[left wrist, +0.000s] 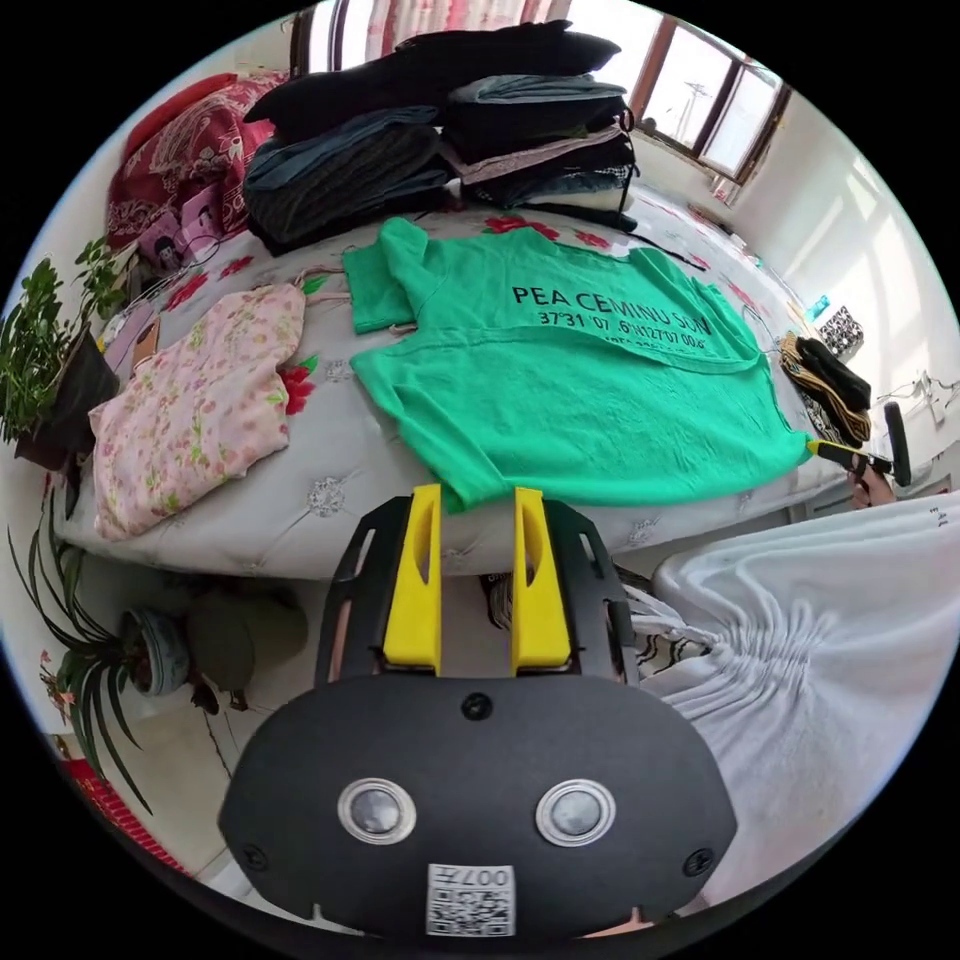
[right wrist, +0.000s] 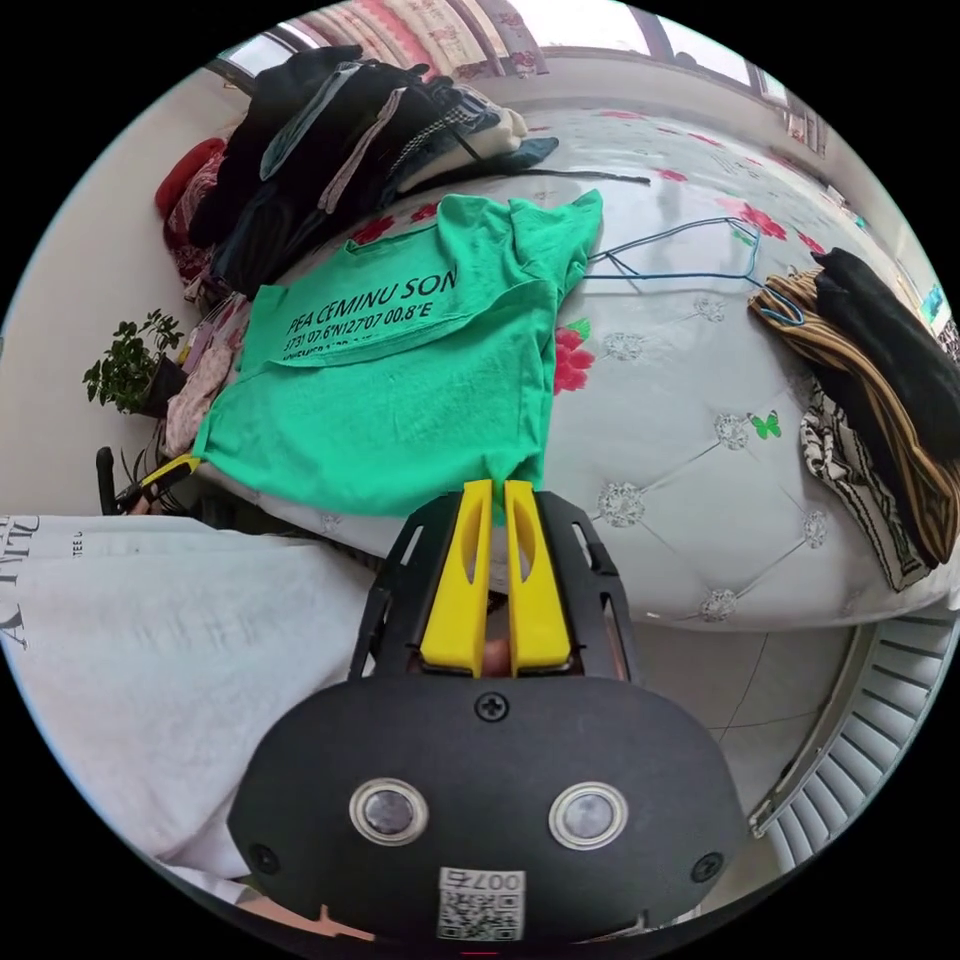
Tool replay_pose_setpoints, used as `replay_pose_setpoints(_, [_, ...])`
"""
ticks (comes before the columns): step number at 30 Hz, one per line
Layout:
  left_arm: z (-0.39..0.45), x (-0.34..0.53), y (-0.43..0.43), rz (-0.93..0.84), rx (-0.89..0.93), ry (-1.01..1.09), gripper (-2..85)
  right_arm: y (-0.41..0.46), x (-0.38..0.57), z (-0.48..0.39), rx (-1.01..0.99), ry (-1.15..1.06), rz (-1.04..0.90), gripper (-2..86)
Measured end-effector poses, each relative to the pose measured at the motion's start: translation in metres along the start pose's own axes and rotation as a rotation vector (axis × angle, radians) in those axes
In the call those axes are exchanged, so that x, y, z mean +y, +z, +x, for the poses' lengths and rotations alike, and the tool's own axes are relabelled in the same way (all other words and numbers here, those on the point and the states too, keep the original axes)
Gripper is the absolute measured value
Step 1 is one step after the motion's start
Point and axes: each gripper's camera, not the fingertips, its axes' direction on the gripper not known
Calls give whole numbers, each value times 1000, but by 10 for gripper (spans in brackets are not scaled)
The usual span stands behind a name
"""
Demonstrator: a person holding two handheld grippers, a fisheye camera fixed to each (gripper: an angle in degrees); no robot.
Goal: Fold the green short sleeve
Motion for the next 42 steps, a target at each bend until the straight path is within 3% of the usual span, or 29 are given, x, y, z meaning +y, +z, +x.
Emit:
replay_pose_setpoints(9, [6, -12, 33, -97, -10, 10, 74, 19, -7, -9, 48, -32, -112, -1])
replay_pose_setpoints(19, [-25, -19, -3, -176, 68, 302, 2, -24, -10, 7, 68, -61, -25, -3])
replay_pose_setpoints(22, [-39, -16, 3, -266, -81, 314, -5, -19, -7, 3, 146, -88, -68, -1])
replay_pose_setpoints(24, [-54, -10, 5, -305, -31, 266, -3, -16, -2, 7, 176, -78, -78, 0])
replay_pose_setpoints(26, [-67, -6, 0, -235, 100, 143, 10, -15, 2, 16, 139, -29, -73, 3])
replay_pose_setpoints(29, [-58, -4, 5, -156, 284, 50, 96, -8, 4, 25, 102, 38, -112, 11])
replay_pose_setpoints(31, [-38, -1, 15, -159, 309, 53, 110, -4, 2, 23, 82, 32, -132, 14])
replay_pose_setpoints(36, [20, 2, 37, -211, 156, 172, 67, 1, -3, 16, 67, 20, -153, 7])
replay_pose_setpoints(38, [31, -3, 42, -230, 10, 228, 22, 2, -4, 14, 84, 3, -160, 3])
replay_pose_setpoints(42, [17, -18, 34, -223, 86, 264, -1, -14, -8, 13, 90, -20, -110, -1])
